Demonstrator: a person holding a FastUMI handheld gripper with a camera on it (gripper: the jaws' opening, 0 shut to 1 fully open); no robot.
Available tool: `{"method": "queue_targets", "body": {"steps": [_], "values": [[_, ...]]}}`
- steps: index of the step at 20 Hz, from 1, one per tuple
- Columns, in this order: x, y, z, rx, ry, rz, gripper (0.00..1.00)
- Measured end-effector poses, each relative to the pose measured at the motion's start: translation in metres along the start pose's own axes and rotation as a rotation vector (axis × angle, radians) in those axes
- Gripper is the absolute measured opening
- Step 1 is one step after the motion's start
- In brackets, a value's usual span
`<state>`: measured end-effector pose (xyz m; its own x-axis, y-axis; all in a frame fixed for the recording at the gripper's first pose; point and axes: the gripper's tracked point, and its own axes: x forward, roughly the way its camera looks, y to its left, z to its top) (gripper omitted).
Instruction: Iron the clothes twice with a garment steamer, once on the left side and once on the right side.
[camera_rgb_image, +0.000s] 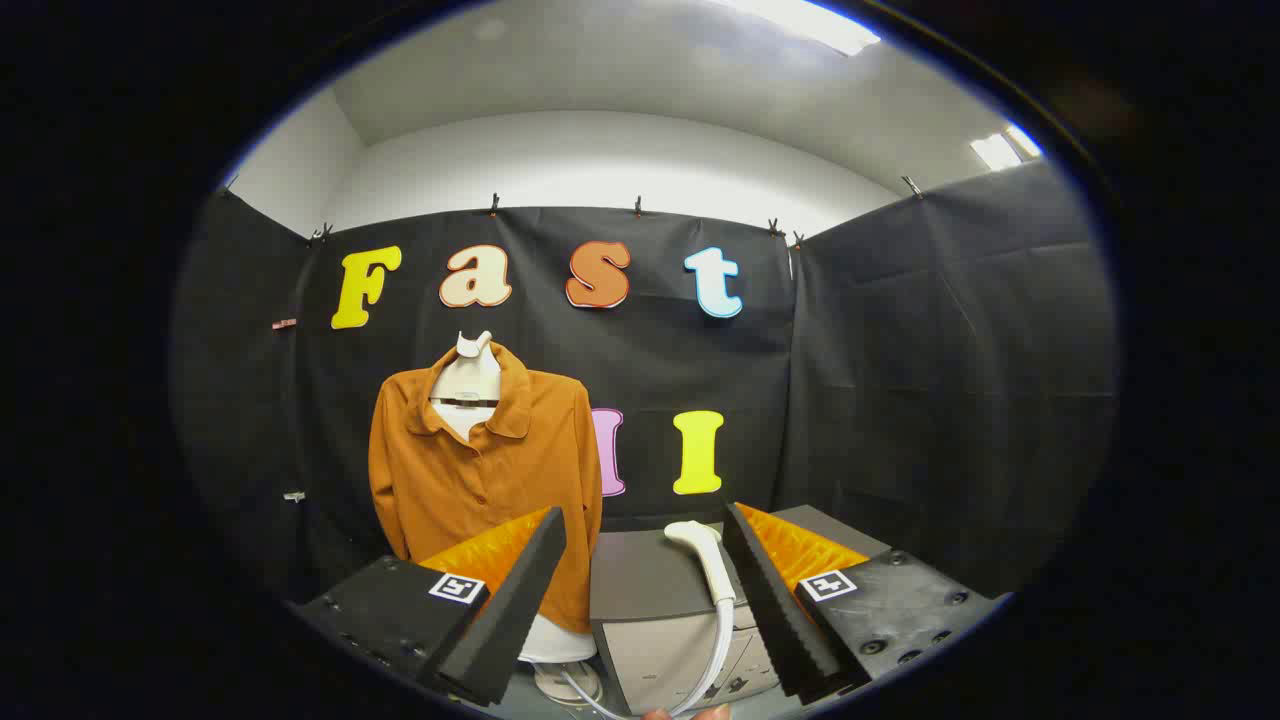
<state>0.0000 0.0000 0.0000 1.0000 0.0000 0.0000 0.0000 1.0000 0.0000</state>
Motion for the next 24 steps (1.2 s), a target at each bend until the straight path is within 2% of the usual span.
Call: {"method": "queue_targets", "body": {"steps": [11, 24], "values": [[0.0, 0.008, -0.001, -0.014, 0.022, -0.003, 0.98], [0.016, 0.017, -0.009, 0.014, 0.056, 0.049, 0.98]]}}
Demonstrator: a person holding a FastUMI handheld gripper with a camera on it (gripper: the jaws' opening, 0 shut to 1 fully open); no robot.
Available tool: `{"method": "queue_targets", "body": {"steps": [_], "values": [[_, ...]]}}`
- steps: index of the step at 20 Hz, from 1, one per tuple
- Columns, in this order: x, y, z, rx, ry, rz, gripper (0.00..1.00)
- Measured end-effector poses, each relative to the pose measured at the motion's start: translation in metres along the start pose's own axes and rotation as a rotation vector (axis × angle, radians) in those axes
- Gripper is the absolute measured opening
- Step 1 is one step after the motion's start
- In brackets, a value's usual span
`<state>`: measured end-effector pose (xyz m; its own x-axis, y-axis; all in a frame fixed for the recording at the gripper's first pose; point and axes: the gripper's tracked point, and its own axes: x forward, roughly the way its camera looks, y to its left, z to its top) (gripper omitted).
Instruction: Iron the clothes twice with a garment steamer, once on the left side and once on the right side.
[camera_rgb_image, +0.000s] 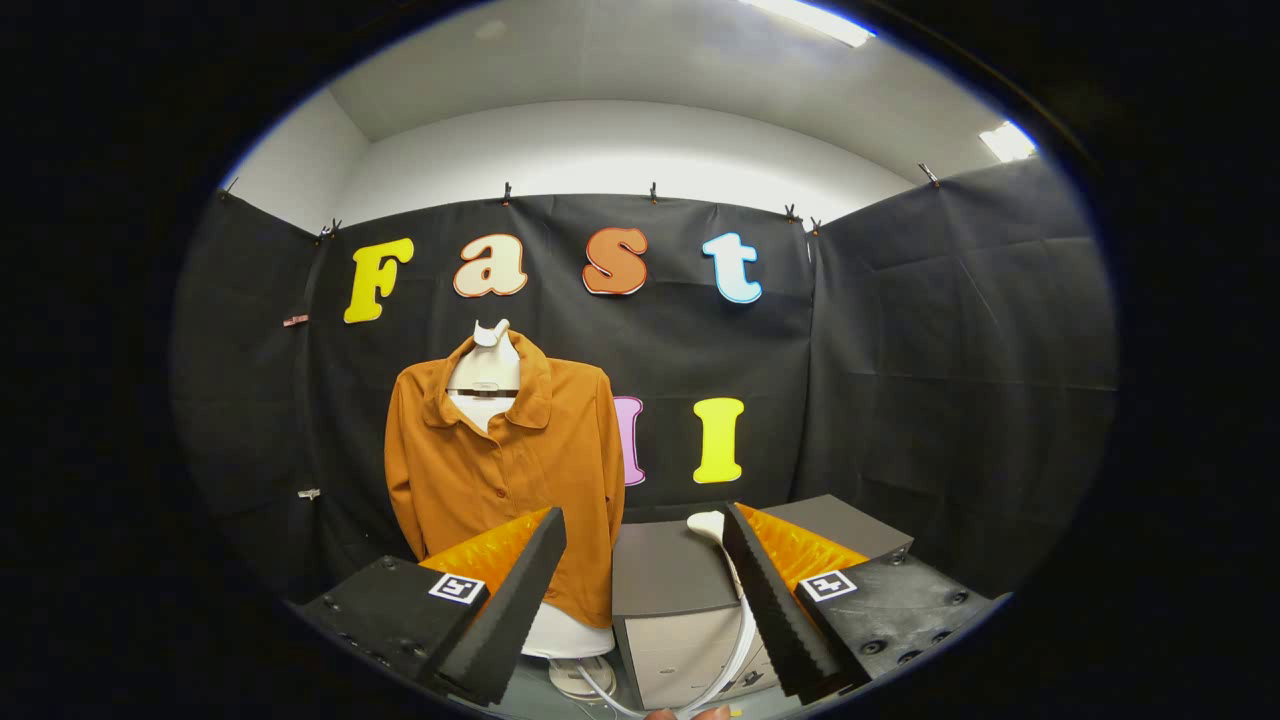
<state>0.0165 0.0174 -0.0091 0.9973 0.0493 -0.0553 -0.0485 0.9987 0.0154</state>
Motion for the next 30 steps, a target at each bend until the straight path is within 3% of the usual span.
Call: {"method": "queue_targets", "body": {"steps": [7, 17, 22, 24, 28, 30], "values": [[0.065, -0.047, -0.051, 0.018, 0.238, -0.023, 0.98], [0.17, -0.124, -0.187, 0.012, 0.675, -0.016, 0.99], [0.196, -0.136, -0.254, 0.052, 0.799, -0.011, 0.99], [0.201, -0.138, -0.268, 0.07, 0.818, -0.014, 0.87], [0.216, -0.144, -0.279, 0.034, 0.775, 0.003, 0.43], [0.217, -0.142, -0.276, 0.04, 0.725, 0.036, 0.34]]}}
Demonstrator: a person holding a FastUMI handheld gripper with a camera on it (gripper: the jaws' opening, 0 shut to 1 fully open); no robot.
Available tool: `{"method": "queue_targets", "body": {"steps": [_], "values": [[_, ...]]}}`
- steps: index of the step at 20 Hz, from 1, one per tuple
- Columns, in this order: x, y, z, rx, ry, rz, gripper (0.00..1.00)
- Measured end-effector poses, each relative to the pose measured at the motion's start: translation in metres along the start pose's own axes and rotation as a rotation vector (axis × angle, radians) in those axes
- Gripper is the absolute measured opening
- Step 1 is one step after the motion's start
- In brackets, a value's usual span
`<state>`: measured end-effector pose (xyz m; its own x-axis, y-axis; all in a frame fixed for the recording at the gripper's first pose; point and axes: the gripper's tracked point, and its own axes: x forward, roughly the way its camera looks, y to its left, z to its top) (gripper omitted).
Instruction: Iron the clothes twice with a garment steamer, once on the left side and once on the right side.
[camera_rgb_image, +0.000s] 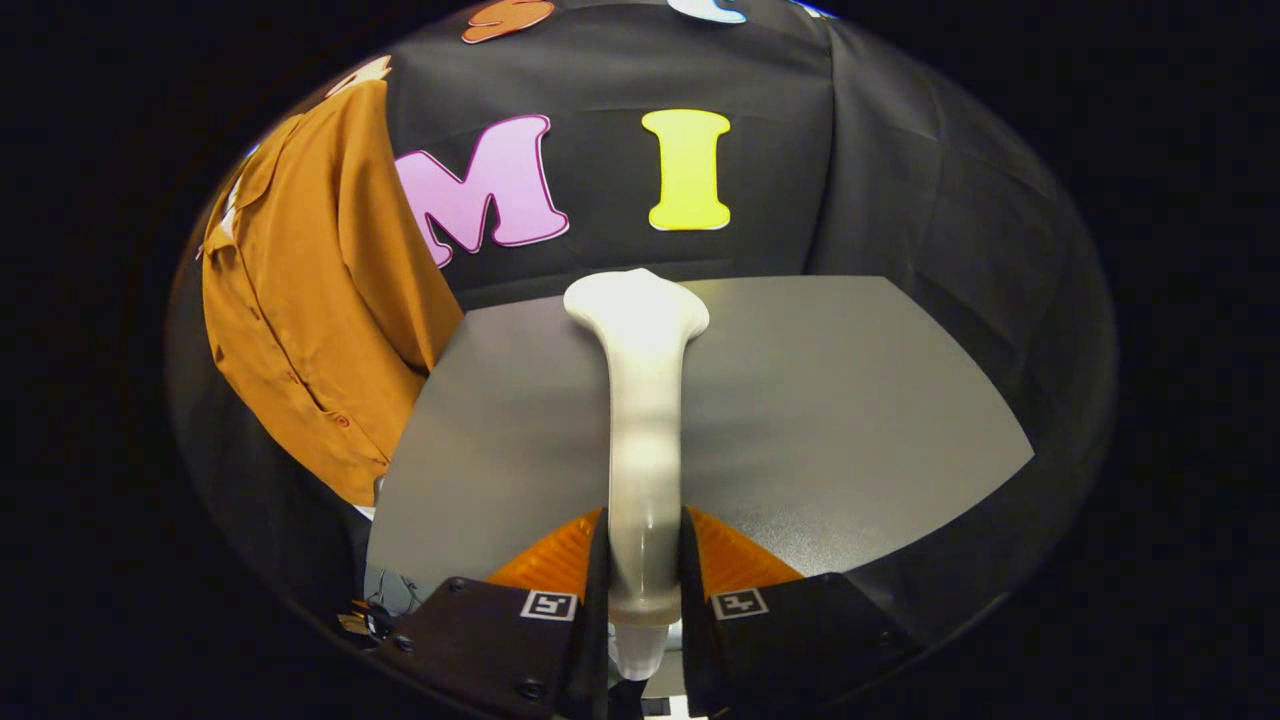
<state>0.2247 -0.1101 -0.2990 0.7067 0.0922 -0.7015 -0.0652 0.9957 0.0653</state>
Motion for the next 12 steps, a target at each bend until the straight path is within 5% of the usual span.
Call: {"method": "queue_targets", "body": {"steps": [1, 5, 12], "values": [[0.0, 0.0, 0.002, 0.015, -0.012, 0.012, 0.27], [-0.019, -0.002, 0.014, 0.061, -0.113, -0.011, 0.27], [-0.114, 0.036, 0.047, 0.067, -0.332, -0.012, 0.27]]}}
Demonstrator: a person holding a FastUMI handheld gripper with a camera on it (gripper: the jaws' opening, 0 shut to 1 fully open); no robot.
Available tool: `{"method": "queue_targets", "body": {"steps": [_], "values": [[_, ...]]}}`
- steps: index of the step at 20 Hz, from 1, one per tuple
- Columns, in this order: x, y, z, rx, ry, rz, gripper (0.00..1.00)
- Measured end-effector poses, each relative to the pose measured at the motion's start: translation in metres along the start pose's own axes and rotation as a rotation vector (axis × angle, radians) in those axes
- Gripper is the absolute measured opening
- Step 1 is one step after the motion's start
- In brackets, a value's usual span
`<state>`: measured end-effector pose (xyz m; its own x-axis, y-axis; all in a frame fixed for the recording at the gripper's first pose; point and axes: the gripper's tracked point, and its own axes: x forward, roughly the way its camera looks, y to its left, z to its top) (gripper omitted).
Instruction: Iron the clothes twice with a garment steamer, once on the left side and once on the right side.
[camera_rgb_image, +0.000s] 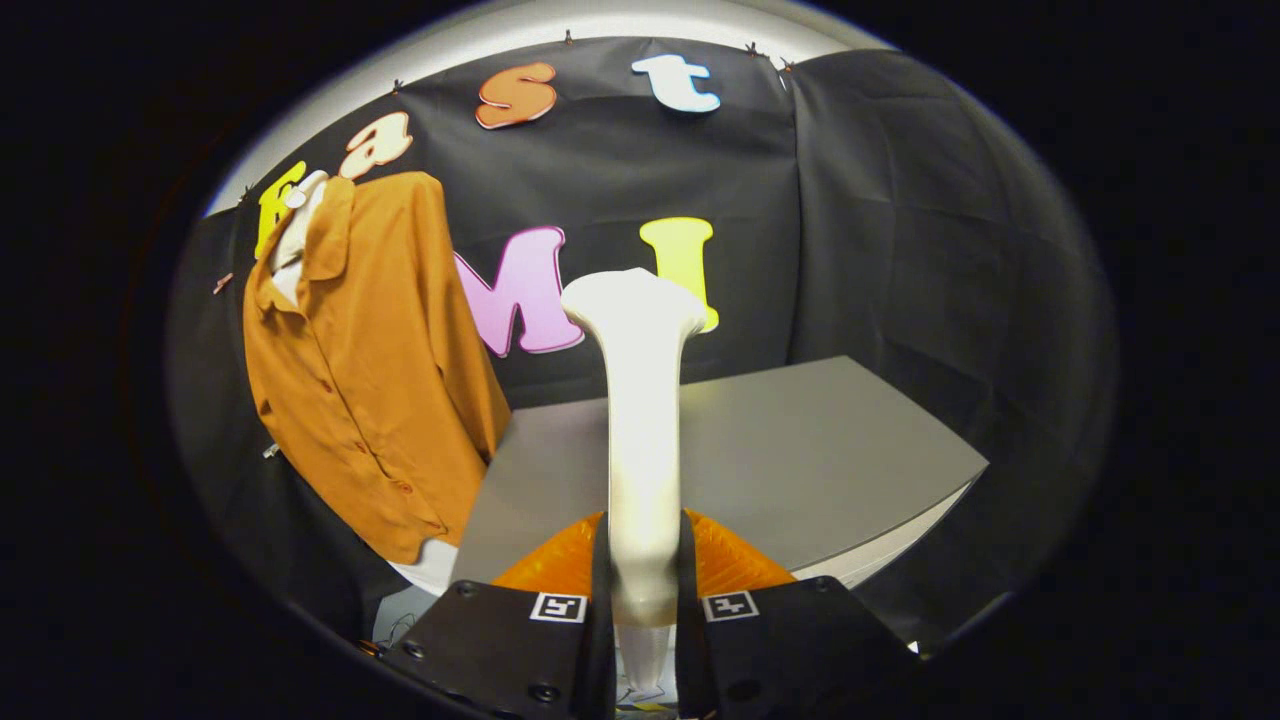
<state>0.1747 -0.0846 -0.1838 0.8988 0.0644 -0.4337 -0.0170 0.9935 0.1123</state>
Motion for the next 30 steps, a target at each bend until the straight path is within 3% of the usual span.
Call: {"method": "queue_targets", "body": {"steps": [5, 13, 19, 30], "values": [[-0.048, 0.059, 0.029, -0.03, -0.117, 0.03, 0.27], [-0.072, 0.147, 0.053, -0.056, -0.258, 0.09, 0.27], [-0.049, 0.205, 0.046, -0.069, -0.265, 0.125, 0.27], [0.028, 0.247, 0.014, -0.133, -0.246, 0.061, 0.27]]}}
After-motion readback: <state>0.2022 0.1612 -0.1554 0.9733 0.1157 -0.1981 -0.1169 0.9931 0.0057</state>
